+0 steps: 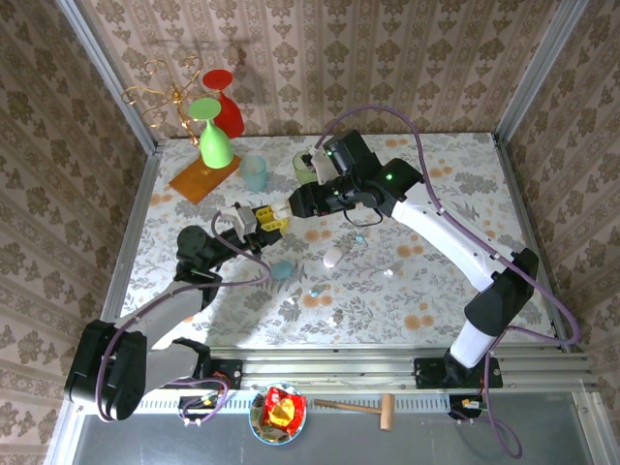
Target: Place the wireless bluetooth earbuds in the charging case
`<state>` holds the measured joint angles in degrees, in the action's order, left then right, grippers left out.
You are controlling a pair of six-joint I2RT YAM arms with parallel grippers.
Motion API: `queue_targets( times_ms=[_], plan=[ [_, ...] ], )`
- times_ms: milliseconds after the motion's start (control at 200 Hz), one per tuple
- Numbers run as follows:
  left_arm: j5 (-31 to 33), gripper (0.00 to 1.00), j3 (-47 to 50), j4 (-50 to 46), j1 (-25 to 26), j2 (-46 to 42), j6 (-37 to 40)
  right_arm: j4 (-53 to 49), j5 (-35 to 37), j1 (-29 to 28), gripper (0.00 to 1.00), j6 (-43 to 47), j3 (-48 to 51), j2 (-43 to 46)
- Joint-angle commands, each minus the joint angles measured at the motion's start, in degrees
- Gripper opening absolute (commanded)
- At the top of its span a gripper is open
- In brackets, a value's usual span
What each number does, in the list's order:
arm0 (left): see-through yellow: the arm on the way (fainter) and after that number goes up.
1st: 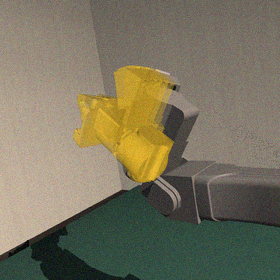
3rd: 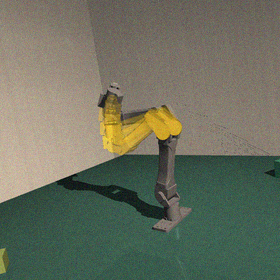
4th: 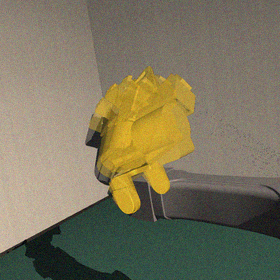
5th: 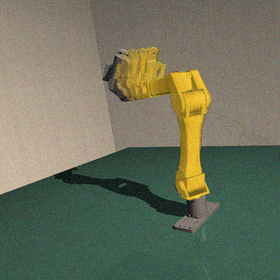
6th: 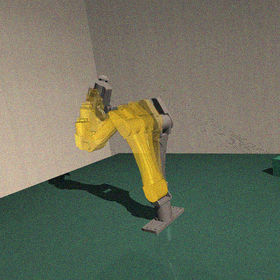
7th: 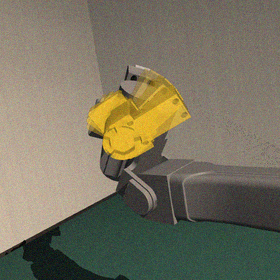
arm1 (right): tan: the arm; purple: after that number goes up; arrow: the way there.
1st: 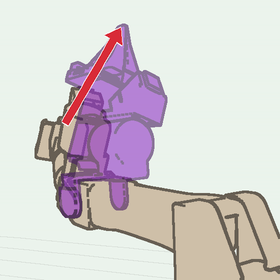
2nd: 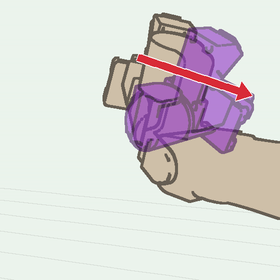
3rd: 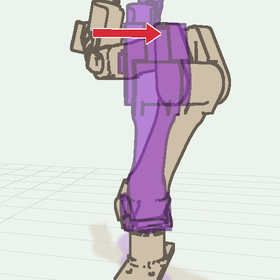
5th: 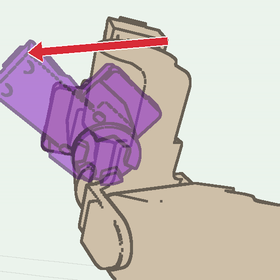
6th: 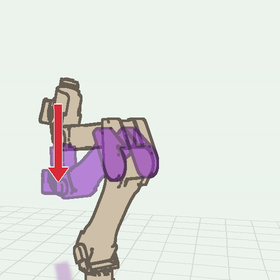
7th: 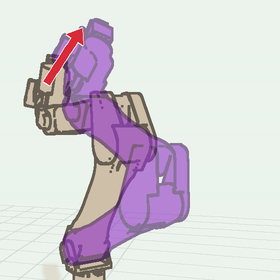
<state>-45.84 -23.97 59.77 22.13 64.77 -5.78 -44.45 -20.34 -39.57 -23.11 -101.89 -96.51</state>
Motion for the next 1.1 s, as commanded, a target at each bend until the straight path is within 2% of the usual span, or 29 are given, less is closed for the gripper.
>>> queue_targets(
  times_ms=[0, 135, 310, 420, 525, 640, 820, 880, 1095],
  plan=[
    [-0.94, 0.00, -1.24, 3.54, -0.07, 0.74, -1.32, -3.47, -0.23, -0.42, 0.48, 1.05, -0.04, -0.86],
    [-0.92, 0.00, -1.54, 4.00, -0.24, 1.79, -1.69, -2.42, -1.00, -0.42, 0.50, 1.40, 0.61, 0.88],
    [-0.84, 0.00, 0.19, 7.72, -2.97, 4.13, -3.81, 5.56, -1.59, 0.16, 0.60, 1.52, 7.12, 8.82],
    [-1.35, 0.00, 1.19, 10.20, -5.20, 5.42, -5.17, 8.85, 3.59, 1.41, 0.61, -0.36, 14.19, 14.30],
    [-1.65, 0.00, 1.81, 10.40, -7.27, 5.23, -5.38, 7.51, 10.60, 1.71, 0.61, -1.75, 21.16, 18.00],
    [-1.03, 0.00, 2.33, 9.85, -8.87, 4.95, -5.37, 6.93, 11.11, 1.07, 0.60, -3.23, 28.79, 19.60],
    [1.74, 0.00, 2.83, 8.79, -11.10, 5.27, -4.99, 15.55, 12.19, -6.11, 0.57, -1.00, 37.71, 17.15],
    [2.75, 0.00, 2.99, 8.62, -11.81, 5.27, -5.12, 19.25, 13.27, -9.21, 0.57, 0.89, 39.06, 13.02],
    [6.25, 0.00, 3.40, 5.17, -13.60, 2.75, -3.93, 20.98, 18.13, -17.54, 0.52, 2.94, 33.86, -0.99]
  ],
)
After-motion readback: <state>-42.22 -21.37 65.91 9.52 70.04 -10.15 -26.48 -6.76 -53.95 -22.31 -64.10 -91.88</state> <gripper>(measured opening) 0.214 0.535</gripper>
